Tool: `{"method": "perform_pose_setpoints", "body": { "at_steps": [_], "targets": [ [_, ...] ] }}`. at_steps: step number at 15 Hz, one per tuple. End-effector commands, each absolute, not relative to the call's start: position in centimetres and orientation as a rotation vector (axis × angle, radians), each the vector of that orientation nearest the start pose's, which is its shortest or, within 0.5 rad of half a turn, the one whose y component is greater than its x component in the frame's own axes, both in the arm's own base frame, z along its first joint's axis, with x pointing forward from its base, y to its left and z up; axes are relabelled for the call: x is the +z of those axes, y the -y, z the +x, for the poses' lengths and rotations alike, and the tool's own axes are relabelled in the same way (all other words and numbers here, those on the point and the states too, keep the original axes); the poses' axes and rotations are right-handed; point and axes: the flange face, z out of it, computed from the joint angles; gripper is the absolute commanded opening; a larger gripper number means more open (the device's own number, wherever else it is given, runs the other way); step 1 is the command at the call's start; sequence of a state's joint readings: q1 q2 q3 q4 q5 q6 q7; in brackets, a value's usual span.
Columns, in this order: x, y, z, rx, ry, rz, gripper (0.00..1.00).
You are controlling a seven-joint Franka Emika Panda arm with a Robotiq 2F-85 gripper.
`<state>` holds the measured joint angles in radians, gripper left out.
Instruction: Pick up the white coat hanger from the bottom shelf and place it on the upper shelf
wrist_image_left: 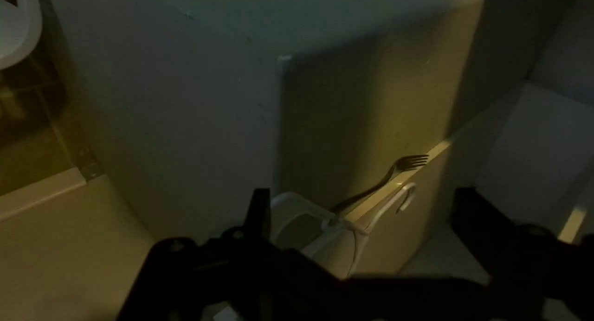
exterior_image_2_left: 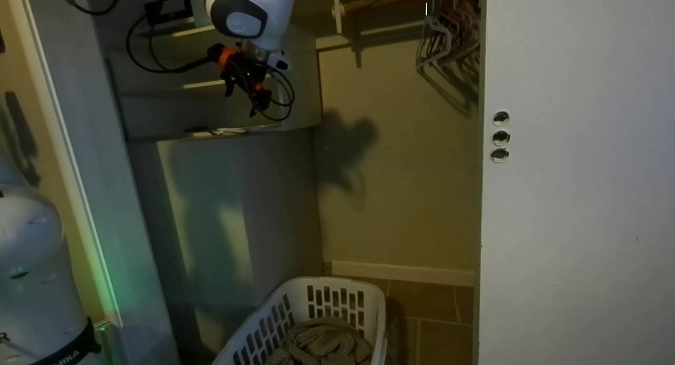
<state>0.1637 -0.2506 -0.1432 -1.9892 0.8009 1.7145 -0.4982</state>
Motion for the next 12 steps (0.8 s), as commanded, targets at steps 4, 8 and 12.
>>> {"method": "perform_pose_setpoints", "body": {
  "at_steps": [4, 8, 12],
  "targets": [
    [57.5, -6.0, 49.1, -0.162, 0.363, -2.190, 1.00],
    [54.5, -5.9, 50.7, -0.149, 0.235, -1.998, 1.00],
    [51.6, -6.3, 53.0, -0.118, 0.100, -1.882, 1.00]
  ]
}}
